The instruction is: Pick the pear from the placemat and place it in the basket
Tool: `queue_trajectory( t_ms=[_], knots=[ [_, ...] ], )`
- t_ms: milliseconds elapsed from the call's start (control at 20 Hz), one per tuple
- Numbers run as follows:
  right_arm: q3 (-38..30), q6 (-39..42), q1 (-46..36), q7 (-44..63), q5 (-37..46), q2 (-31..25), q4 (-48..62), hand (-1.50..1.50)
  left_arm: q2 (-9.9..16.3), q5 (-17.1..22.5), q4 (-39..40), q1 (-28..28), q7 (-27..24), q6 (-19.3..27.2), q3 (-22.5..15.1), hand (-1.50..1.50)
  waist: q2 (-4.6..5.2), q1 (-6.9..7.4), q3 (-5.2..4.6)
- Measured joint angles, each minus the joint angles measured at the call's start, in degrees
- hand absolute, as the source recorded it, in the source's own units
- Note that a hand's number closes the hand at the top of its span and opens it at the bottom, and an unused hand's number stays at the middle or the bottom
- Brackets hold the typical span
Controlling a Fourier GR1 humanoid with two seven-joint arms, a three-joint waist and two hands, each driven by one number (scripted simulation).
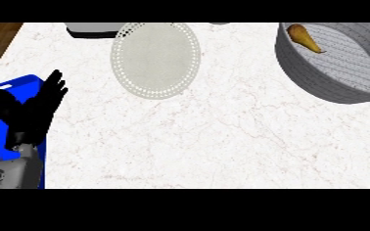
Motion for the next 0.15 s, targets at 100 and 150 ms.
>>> queue_trajectory(
  t_ms=[100,150],
  knots=[
    [-0.6,3.7,5.3,0.5,-3.0,-0.1,-6.1,-1.5,0.6,0.3,-0.1,0.7,-0.2,-0.4,0.6,0.0,-0.09,-0.52,0.0],
    [-0.9,5.4,8.1,0.9,-4.5,0.0,-9.5,-1.5,0.5,0.3,-0.5,1.1,-0.1,-0.2,0.6,0.0,-0.11,-0.63,0.0]
  ],
)
